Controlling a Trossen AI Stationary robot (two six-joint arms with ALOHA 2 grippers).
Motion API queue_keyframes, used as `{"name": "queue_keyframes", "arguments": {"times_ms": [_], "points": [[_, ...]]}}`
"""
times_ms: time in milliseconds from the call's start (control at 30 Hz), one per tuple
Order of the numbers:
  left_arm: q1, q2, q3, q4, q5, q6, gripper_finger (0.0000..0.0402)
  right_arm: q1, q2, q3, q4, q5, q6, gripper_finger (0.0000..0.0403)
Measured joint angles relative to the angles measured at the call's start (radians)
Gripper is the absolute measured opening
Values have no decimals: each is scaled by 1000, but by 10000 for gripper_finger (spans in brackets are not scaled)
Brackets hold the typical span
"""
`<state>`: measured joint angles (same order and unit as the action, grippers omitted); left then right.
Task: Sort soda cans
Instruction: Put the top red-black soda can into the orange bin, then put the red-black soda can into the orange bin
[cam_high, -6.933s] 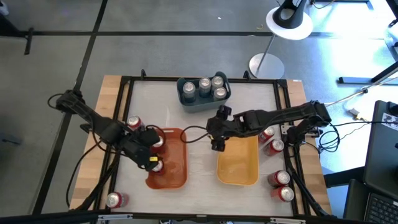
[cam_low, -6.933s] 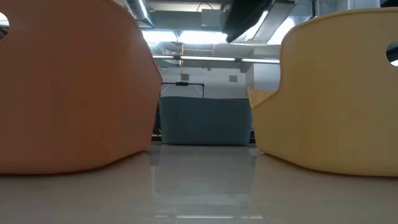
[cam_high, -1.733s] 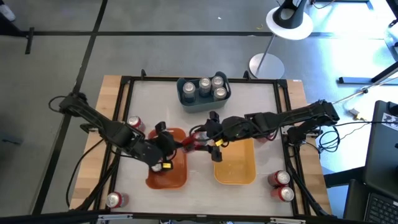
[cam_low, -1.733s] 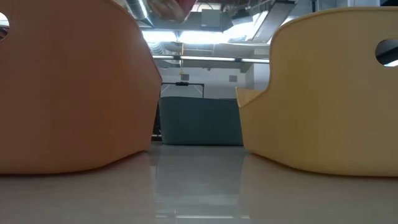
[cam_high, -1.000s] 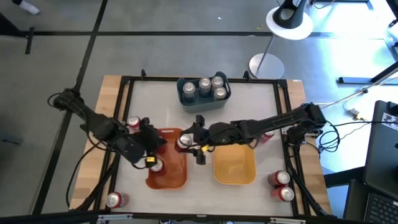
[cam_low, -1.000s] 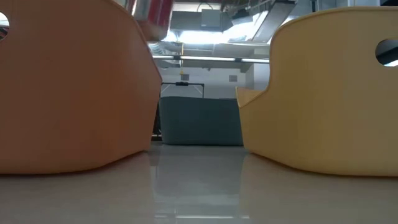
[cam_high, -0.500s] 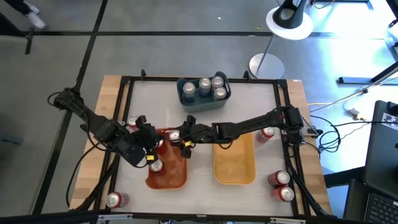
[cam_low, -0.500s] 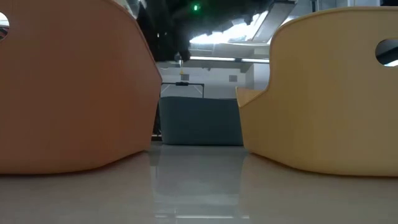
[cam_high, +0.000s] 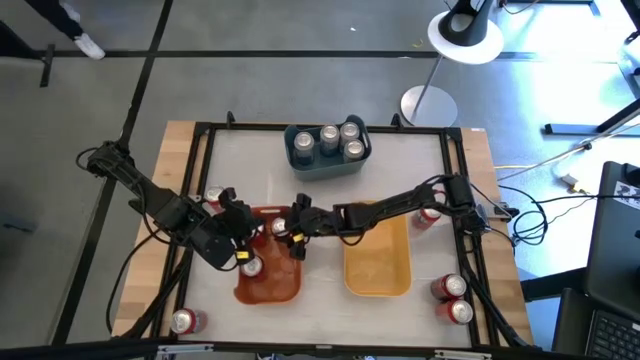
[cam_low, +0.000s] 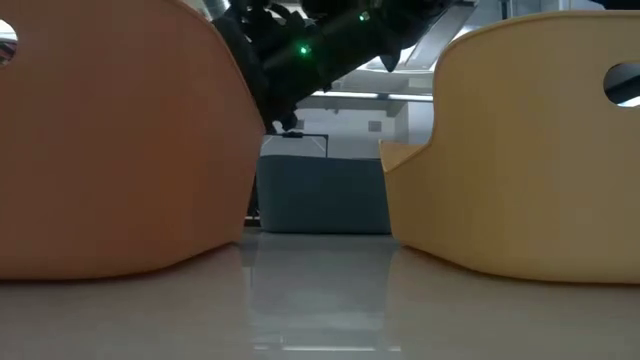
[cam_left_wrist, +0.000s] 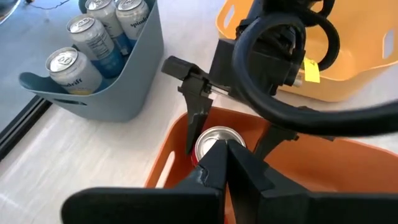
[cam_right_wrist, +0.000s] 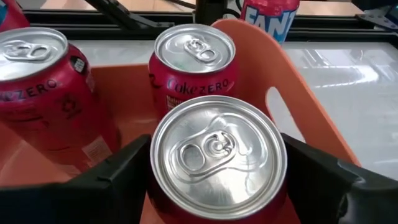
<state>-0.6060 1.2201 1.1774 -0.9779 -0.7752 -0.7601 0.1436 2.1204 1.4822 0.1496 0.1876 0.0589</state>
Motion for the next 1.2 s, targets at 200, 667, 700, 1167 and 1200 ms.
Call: {"name": "queue_keyframes", "arguments": {"times_ms": [200,667,700,1167,1200], "points": [[0,0,0,1,0,0,2,1,3,0,5,1,-7,340],[0,0,0,2,0,-18,1,21,-137,-8,-173,-47,-11,369],[0,0,0,1,1,-19,1,30,-178,-7,-234,-43,-11,370],[11,0,0,27,1,-24,1,263,-599,-4,-1115,-17,437,370],[11,1,0,22,1,-25,1,278,-610,-4,-1167,-10,488,370]]}}
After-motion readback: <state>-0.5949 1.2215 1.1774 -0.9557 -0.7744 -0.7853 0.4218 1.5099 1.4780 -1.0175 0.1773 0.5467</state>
